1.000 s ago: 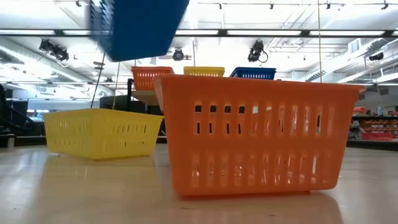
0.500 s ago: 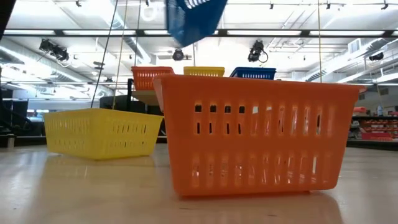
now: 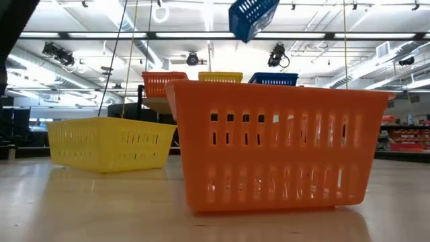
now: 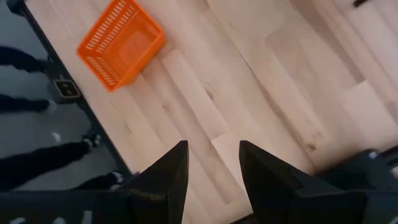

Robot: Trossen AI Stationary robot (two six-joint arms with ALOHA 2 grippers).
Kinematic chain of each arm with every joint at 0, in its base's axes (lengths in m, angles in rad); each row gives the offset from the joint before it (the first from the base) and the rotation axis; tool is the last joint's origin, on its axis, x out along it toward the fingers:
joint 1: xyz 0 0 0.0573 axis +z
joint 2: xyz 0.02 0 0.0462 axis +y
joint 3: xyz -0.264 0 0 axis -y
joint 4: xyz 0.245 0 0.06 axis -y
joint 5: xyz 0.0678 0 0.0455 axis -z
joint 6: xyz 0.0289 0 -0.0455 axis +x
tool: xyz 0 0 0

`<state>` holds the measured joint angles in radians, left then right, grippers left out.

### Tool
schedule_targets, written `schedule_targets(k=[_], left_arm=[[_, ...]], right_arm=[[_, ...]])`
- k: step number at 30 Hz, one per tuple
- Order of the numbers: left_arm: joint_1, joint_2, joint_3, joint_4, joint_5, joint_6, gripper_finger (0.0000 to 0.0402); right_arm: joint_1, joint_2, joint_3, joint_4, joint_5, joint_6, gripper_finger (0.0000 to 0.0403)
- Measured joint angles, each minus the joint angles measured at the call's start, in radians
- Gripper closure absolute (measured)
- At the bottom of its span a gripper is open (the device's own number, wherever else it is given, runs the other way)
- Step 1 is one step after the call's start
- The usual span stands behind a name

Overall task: Stack baskets on shelf by color
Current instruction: Stack the blue bin on top of the stacked blue bins on the shelf

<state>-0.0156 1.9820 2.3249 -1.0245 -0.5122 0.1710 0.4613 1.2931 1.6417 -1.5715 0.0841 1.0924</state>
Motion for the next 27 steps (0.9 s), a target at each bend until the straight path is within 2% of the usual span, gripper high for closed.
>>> schedule_targets(k=[5,12,27], left_arm=[[0.099,0.011,-0.005,0.099,0.107,0.03,0.0387],[0.153,0.056,-0.009,0.186,0.174,0.028,0.0387],[0.175,0.125,-0.008,0.201,0.181,0.018,0.0387]], right_arm=[[0.025,-0.027,0.0,0.0,0.028,0.078,0.0254],[0.028,-0.036,0.0,0.001,0.043,0.106,0.0254],[0.028,-0.035,0.0,0.006,0.092,0.078,0.0254]])
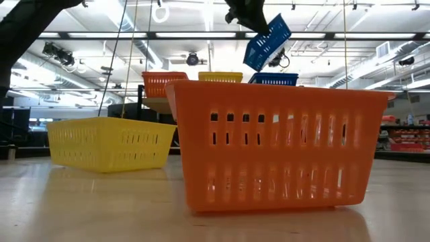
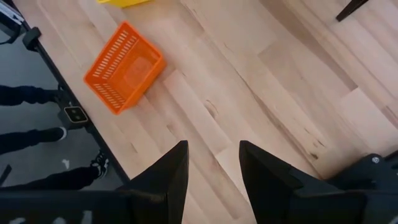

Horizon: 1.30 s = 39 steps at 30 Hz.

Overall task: Stack baskets on shelf by color
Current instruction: Stack the blue bin on top of the stacked blue bins on the shelf

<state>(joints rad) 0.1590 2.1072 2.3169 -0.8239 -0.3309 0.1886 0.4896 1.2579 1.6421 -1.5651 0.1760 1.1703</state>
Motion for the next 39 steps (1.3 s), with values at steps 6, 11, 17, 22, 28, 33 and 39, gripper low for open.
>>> schedule_targets(k=[6,11,17,22,28,33,39], left_arm=[[0.007,0.0,0.0,0.012,-0.003,-0.001,0.0387],[0.017,0.0,0.0,0.014,-0.005,-0.019,0.0387],[0.019,0.01,0.0,0.025,-0.005,-0.027,0.0386],[0.023,0.01,0.0,0.027,-0.005,-0.028,0.0386],[0.024,0.01,0.0,0.026,-0.006,-0.028,0.0386],[0.024,0.01,0.0,0.028,-0.006,-0.029,0.0386],[0.024,0.027,0.0,0.035,-0.006,-0.024,0.0386]], right_arm=[[0.0,0.0,0.0,0.001,0.013,-0.003,0.0254],[0.0,0.0,0.0,0.0,0.014,-0.004,0.0254],[0.0,0.0,0.0,0.001,0.013,-0.004,0.0254],[0.0,0.0,0.0,0.008,0.014,-0.004,0.0254],[0.0,0.0,0.0,0.008,0.013,-0.003,0.0254],[0.0,0.0,0.0,0.008,0.013,0.002,0.0254],[0.0,0.0,0.0,0.019,0.013,0.016,0.0254]])
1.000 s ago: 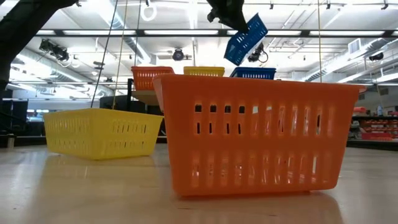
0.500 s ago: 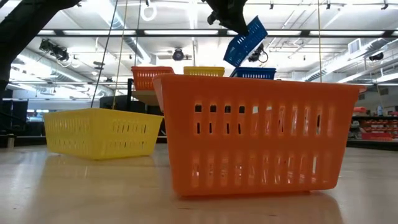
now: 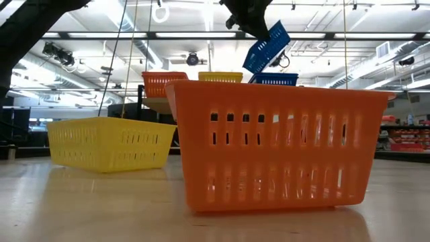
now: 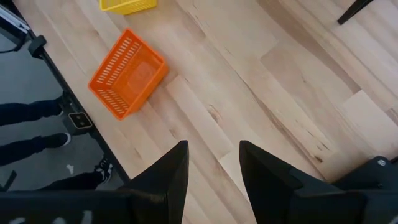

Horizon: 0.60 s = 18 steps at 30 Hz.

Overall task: Stack baskets on shelf by color
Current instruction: Stack the blue bin on top of the stacked blue bins on the shelf

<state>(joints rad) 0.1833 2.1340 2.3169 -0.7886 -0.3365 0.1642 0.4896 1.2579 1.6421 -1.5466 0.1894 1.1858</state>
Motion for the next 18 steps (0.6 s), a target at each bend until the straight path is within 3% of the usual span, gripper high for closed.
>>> schedule_targets(k=[18], left_arm=[[0.001,0.033,0.0,0.012,0.009,-0.024,0.0381]], right_arm=[[0.0,0.0,0.0,0.009,0.0,0.001,0.0254]])
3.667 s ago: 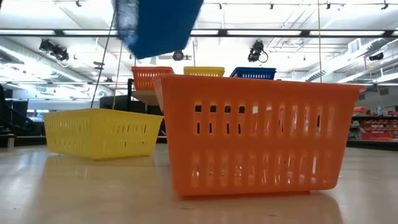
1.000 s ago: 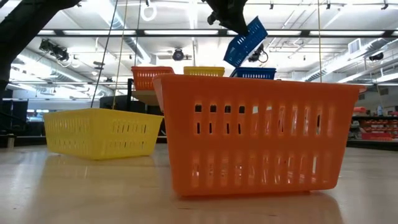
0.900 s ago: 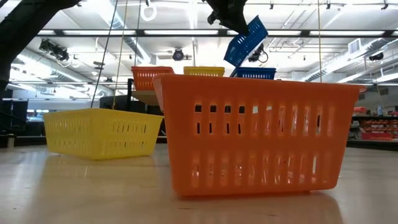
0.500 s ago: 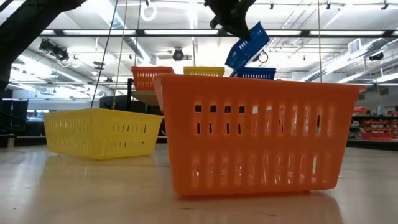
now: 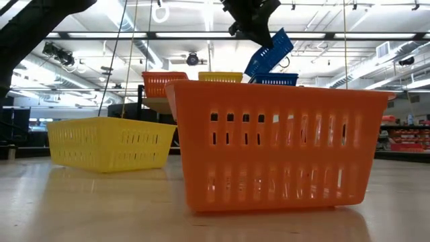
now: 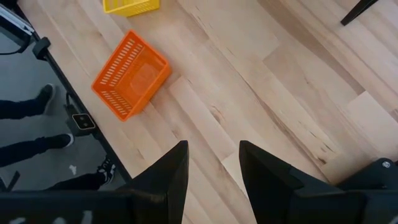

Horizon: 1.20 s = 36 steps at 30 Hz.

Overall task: Stack baskets on shelf by color
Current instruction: Stack the blue bin on top of the stacked blue bins on the shelf, then stack the orange bin on top of the stacked orange bins on the shelf

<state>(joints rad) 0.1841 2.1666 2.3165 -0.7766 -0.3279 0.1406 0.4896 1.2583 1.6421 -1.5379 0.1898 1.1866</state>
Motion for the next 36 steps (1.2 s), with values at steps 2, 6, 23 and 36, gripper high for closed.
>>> schedule_targets(k=[2,6,23,36], left_arm=[[0.0,0.0,0.0,0.0,0.0,0.0,0.0375],[0.009,0.0,0.0,-0.006,0.002,0.002,0.0361],[0.002,-0.008,0.0,-0.025,0.0,0.002,0.0263],[-0.097,-0.173,0.002,-0.352,0.019,-0.265,0.0273]], right_arm=[[0.0,0.0,0.0,0.0,0.0,0.0,0.0254],[0.0,0.0,0.0,0.0,0.0,-0.001,0.0254],[0.001,0.0,0.0,0.004,0.0,-0.014,0.0254],[0.001,0.013,-0.003,0.162,0.029,-0.22,0.025]])
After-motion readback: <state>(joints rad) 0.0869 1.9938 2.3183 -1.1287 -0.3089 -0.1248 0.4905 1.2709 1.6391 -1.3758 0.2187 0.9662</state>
